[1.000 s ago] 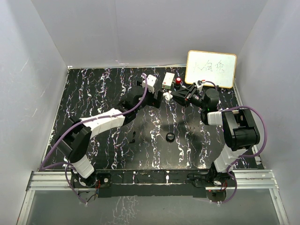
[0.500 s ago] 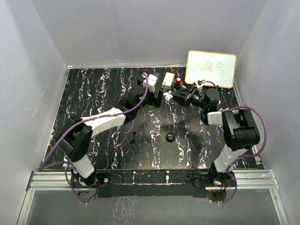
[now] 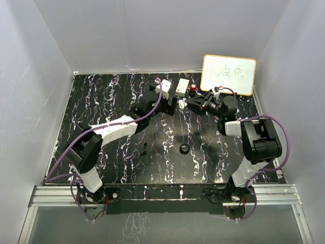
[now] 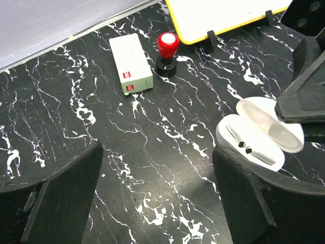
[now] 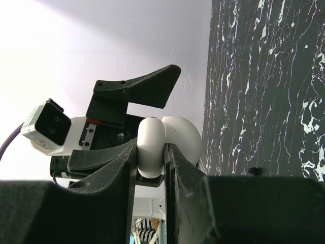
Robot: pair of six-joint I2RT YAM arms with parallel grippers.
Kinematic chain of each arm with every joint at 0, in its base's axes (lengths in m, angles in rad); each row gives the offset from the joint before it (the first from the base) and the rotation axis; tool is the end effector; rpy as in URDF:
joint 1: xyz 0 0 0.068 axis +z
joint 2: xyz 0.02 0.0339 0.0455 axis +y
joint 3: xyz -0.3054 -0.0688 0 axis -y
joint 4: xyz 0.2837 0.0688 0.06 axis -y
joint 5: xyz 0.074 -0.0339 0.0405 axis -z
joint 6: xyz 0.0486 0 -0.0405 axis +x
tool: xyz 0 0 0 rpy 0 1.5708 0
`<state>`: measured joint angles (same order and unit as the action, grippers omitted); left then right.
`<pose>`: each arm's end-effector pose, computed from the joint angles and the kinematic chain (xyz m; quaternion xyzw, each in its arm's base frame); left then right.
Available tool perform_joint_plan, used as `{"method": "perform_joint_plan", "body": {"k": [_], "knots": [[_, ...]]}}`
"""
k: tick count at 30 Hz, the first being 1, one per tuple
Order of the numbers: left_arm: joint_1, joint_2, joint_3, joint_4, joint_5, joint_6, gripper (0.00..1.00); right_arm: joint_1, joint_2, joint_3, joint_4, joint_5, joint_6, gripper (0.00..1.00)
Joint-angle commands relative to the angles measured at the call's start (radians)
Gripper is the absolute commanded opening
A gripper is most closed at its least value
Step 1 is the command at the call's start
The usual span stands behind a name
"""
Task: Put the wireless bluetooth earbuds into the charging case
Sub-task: Place the earbud in the charging case, then close the charging case.
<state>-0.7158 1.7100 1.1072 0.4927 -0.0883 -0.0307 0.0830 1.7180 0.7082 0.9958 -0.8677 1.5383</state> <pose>0.3437 -0.2932 0.2911 0.2222 0.7109 -0.2124 0.6326 0.3676 0.0678 0.2058 0.2093 0.6788 0.6680 0.2220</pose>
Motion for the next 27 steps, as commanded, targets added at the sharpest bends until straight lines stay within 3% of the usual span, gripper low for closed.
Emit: {"method": "perform_joint_plan", "body": {"k": [1, 9, 15, 21, 23, 27], "knots": [[0.006, -0.004, 0.039, 0.006, 0.012, 0.010, 0.88, -0.003, -0.042, -0.003, 0.041, -0.007, -0.017, 0.00], [0.008, -0.015, 0.027, -0.006, -0.022, 0.013, 0.88, -0.004, -0.041, -0.005, 0.042, -0.008, -0.019, 0.00], [0.045, -0.126, -0.114, -0.008, -0.080, -0.059, 0.89, -0.003, -0.016, -0.026, 0.039, -0.008, -0.055, 0.00], [0.046, -0.150, -0.189, 0.023, -0.068, -0.116, 0.91, 0.002, 0.032, -0.038, 0.104, -0.015, -0.044, 0.00], [0.045, -0.142, -0.211, 0.052, -0.055, -0.141, 0.98, 0.005, 0.057, -0.045, 0.151, -0.011, -0.022, 0.00], [0.044, -0.112, -0.224, 0.101, 0.002, -0.181, 0.99, 0.017, 0.069, -0.035, 0.200, 0.004, 0.026, 0.00]]}}
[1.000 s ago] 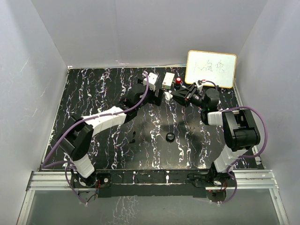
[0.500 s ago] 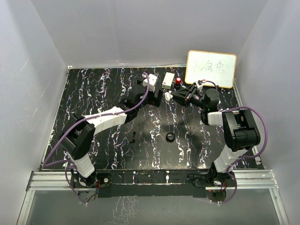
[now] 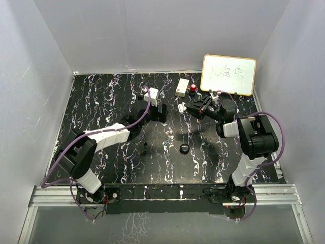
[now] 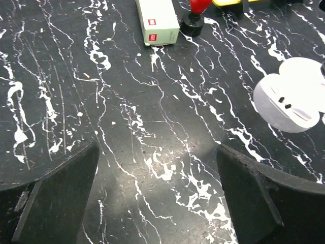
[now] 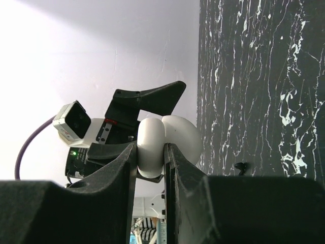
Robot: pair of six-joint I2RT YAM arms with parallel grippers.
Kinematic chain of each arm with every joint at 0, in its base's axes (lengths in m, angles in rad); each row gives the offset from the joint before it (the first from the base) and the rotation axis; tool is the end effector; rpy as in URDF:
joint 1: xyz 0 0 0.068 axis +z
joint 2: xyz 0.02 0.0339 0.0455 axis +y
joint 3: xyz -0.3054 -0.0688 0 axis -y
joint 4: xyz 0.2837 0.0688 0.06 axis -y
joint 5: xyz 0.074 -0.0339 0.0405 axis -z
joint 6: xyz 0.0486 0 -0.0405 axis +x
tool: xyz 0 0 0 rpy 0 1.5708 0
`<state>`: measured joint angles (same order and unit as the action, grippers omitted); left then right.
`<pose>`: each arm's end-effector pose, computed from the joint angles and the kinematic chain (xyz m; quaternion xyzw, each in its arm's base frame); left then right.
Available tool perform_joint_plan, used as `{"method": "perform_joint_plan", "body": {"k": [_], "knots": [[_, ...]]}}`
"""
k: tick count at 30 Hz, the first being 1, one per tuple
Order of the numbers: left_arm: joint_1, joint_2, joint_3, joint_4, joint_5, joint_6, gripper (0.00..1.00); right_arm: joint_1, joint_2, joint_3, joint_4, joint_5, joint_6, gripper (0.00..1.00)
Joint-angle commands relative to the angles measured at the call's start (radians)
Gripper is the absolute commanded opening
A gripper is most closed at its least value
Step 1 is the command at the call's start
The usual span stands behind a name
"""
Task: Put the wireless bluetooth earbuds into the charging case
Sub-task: Close the charging case.
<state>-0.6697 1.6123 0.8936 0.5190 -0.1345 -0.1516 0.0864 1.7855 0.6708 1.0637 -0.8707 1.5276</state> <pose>0.3219 -0.2466 0.2528 0.1567 0.7575 -0.2045 0.5999 0.3645 0.0689 0.1782 0.2154 0.6856 0.6625 0.2112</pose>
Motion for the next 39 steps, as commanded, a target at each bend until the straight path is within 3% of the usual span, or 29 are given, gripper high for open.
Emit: {"method": "perform_joint_plan", "body": {"k": [1, 6, 15, 39], "knots": [[-0.001, -0.006, -0.013, 0.088, 0.040, -0.077, 0.99, 0.015, 0.000, 0.005, 0.136, 0.015, 0.045, 0.00], [-0.041, 0.017, -0.046, 0.216, 0.003, -0.021, 0.99, 0.034, -0.009, 0.020, 0.121, 0.068, 0.084, 0.00], [-0.133, 0.103, 0.020, 0.254, -0.020, 0.073, 0.99, 0.075, -0.038, 0.054, 0.039, 0.183, 0.103, 0.00], [-0.139, 0.146, 0.052, 0.381, -0.167, 0.193, 0.99, 0.119, -0.101, 0.045, -0.037, 0.196, 0.076, 0.00]]}}
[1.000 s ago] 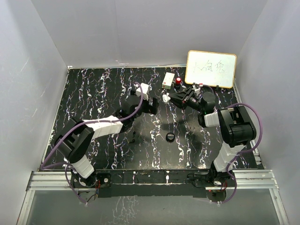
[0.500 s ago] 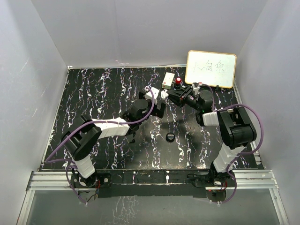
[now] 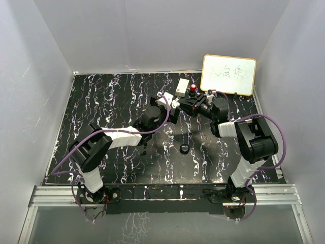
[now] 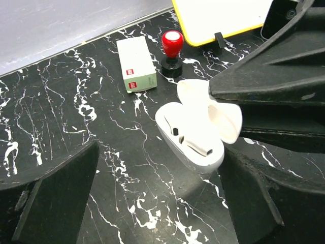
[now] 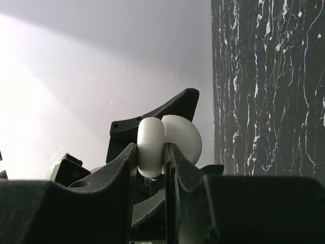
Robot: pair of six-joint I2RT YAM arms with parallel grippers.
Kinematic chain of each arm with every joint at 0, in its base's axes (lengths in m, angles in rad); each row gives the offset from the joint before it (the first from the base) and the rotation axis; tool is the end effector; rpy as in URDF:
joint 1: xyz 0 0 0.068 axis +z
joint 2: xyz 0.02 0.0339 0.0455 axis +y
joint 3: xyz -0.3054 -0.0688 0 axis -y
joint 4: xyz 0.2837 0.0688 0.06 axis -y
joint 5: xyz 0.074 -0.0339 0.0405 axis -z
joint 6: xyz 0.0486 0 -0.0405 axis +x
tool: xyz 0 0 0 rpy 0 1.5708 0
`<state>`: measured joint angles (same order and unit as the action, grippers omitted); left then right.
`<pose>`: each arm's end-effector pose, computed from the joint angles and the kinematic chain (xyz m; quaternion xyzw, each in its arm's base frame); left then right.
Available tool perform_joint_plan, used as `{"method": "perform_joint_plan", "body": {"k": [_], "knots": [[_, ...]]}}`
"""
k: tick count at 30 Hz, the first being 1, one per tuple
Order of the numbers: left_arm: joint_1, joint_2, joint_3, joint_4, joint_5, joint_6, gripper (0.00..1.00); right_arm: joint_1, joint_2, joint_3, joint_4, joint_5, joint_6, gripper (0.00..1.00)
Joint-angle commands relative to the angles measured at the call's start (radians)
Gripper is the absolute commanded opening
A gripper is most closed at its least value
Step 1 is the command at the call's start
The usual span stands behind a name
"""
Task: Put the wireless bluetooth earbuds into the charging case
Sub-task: Close the charging case.
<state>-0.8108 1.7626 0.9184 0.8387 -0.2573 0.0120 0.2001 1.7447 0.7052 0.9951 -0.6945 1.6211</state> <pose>0.3069 -0.3050 0.2404 0.1983 0.6807 -0.1881 0.6797 0.3658 0.1059 0.1952 0.2649 0.6685 0.6642 0.2044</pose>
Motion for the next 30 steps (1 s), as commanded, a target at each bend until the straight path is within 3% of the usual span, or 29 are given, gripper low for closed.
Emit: {"method": "perform_joint_plan", "body": {"k": [1, 21, 27, 30], "knots": [[0.001, -0.006, 0.024, 0.067, -0.057, 0.037, 0.99, 0.005, -0.062, 0.008, 0.031, 0.020, -0.019, 0.00], [0.032, -0.064, -0.073, 0.173, -0.236, 0.129, 0.99, 0.005, -0.080, -0.067, -0.038, 0.006, -0.088, 0.00], [0.121, -0.225, -0.175, -0.049, -0.279, -0.056, 0.98, 0.002, -0.046, -0.024, -0.189, 0.034, -0.253, 0.00], [0.175, -0.342, -0.184, -0.286, -0.245, -0.174, 0.99, 0.002, -0.042, 0.032, -0.323, 0.090, -0.410, 0.00]]}}
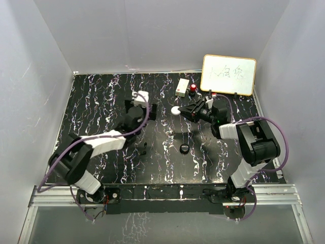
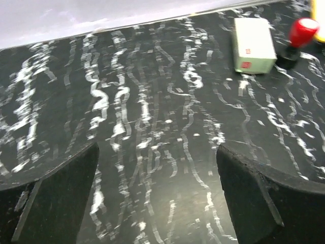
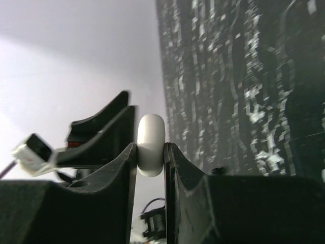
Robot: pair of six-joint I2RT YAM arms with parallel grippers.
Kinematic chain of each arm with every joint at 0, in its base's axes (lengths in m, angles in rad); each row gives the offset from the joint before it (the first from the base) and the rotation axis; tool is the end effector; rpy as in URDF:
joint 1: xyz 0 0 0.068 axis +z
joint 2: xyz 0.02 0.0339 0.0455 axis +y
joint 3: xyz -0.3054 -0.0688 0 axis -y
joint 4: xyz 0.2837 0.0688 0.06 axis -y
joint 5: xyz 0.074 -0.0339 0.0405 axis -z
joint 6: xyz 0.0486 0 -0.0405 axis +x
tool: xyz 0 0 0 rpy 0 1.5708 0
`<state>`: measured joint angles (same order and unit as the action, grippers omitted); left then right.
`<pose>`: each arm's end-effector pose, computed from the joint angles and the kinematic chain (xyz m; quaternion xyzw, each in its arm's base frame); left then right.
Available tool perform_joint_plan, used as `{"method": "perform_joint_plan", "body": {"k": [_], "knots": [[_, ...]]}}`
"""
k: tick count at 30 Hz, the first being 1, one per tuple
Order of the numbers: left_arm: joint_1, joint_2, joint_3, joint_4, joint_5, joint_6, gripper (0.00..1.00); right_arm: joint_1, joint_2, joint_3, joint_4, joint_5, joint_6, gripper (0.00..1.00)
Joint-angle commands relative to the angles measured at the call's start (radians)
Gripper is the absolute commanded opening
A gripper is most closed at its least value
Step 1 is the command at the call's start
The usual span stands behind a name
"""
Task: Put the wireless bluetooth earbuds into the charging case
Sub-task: Close the charging case, then place the charging case at the center of the board.
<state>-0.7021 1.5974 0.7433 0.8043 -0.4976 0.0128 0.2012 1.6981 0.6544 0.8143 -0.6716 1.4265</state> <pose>0.3023 -0.2253 0.2385 0.0867 0.7172 -0.0578 0.6890 0.3491 0.1021 0.1759 0.2578 0.7229 0.6039 0.2153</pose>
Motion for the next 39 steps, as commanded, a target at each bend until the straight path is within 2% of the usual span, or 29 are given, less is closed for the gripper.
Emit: {"method": "perform_joint_plan", "body": {"k": [1, 5, 9, 15, 23, 24, 27, 30, 32, 35, 39], "knots": [[0.076, -0.205, 0.013, -0.332, 0.002, -0.199, 0.98, 0.000, 0.007, 0.097, -0.171, 0.085, -0.262, 0.00], [0.086, -0.279, 0.073, -0.575, 0.034, -0.288, 0.98, 0.001, 0.035, 0.138, -0.224, 0.122, -0.371, 0.00], [0.090, -0.285, 0.103, -0.719, 0.137, -0.385, 0.99, 0.001, 0.115, 0.166, -0.232, 0.128, -0.399, 0.00], [0.090, -0.327, 0.054, -0.756, 0.276, -0.463, 0.99, 0.005, 0.216, 0.224, -0.240, 0.146, -0.442, 0.00], [0.090, -0.382, 0.000, -0.758, 0.320, -0.461, 0.99, 0.016, 0.350, 0.361, -0.263, 0.160, -0.461, 0.00], [0.090, -0.376, 0.002, -0.761, 0.325, -0.460, 0.99, 0.018, 0.365, 0.379, -0.262, 0.159, -0.459, 0.06], [0.089, -0.364, 0.005, -0.756, 0.342, -0.459, 0.99, 0.020, 0.400, 0.418, -0.254, 0.158, -0.459, 0.49], [0.090, -0.354, 0.012, -0.754, 0.358, -0.459, 0.99, 0.018, 0.396, 0.420, -0.254, 0.167, -0.472, 0.74], [0.090, -0.347, 0.019, -0.755, 0.369, -0.459, 0.99, 0.014, 0.373, 0.397, -0.250, 0.165, -0.482, 0.81], [0.090, -0.343, 0.028, -0.754, 0.383, -0.462, 0.99, 0.008, 0.293, 0.312, -0.232, 0.159, -0.503, 0.82], [0.090, -0.337, 0.045, -0.757, 0.405, -0.466, 0.98, 0.006, 0.047, 0.140, -0.332, 0.205, -0.614, 0.83]]}}
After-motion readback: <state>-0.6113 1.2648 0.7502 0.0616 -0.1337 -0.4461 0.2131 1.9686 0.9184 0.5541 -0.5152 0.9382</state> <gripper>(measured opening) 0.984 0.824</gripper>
